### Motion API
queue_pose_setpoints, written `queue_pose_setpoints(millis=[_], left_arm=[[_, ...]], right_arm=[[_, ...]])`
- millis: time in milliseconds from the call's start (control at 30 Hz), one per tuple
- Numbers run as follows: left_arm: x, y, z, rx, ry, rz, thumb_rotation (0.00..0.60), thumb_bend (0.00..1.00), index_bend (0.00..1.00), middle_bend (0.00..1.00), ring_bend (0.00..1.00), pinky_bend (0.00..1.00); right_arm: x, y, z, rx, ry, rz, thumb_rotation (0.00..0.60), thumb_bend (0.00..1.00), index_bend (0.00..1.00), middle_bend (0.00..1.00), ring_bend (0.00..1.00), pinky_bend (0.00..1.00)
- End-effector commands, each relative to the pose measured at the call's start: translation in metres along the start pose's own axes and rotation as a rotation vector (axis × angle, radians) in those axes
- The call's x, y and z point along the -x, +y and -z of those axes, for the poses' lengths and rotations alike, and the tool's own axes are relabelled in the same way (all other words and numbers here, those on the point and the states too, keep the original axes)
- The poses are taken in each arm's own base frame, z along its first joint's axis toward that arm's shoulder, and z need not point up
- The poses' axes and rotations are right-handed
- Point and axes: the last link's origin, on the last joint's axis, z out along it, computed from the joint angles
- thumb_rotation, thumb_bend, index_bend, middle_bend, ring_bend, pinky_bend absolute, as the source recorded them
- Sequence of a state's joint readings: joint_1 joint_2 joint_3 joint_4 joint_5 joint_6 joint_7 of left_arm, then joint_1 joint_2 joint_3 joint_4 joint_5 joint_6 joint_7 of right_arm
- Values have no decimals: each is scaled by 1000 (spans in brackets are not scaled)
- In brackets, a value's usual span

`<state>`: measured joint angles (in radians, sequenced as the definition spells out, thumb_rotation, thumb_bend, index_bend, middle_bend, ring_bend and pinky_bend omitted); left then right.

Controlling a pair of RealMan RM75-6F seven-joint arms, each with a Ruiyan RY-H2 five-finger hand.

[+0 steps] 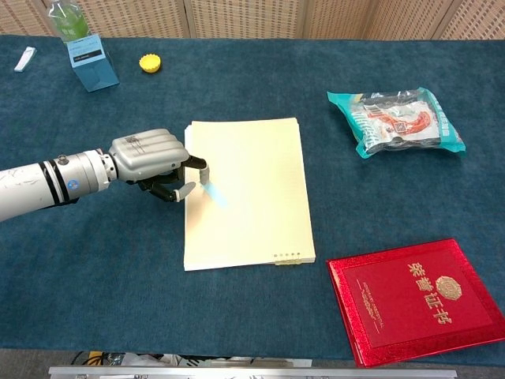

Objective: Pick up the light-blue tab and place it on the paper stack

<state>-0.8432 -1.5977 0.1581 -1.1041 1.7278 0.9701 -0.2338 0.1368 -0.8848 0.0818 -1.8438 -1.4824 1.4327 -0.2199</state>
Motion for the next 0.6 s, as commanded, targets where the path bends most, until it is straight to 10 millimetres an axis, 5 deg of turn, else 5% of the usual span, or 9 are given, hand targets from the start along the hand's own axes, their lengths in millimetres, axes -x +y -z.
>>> queue_pose_setpoints(millis=[33, 600], left_arm=[[0, -1, -2, -6, -4, 0, 294, 562, 346, 922, 922, 778], [1, -12, -7, -48, -30, 49, 313, 561, 341, 922, 922, 778]], right_arm=[[0, 0, 0, 2, 1, 1, 600, 125, 164, 380, 360, 463], [0, 1, 2, 11, -1, 1, 600, 125, 164, 380, 366, 463]])
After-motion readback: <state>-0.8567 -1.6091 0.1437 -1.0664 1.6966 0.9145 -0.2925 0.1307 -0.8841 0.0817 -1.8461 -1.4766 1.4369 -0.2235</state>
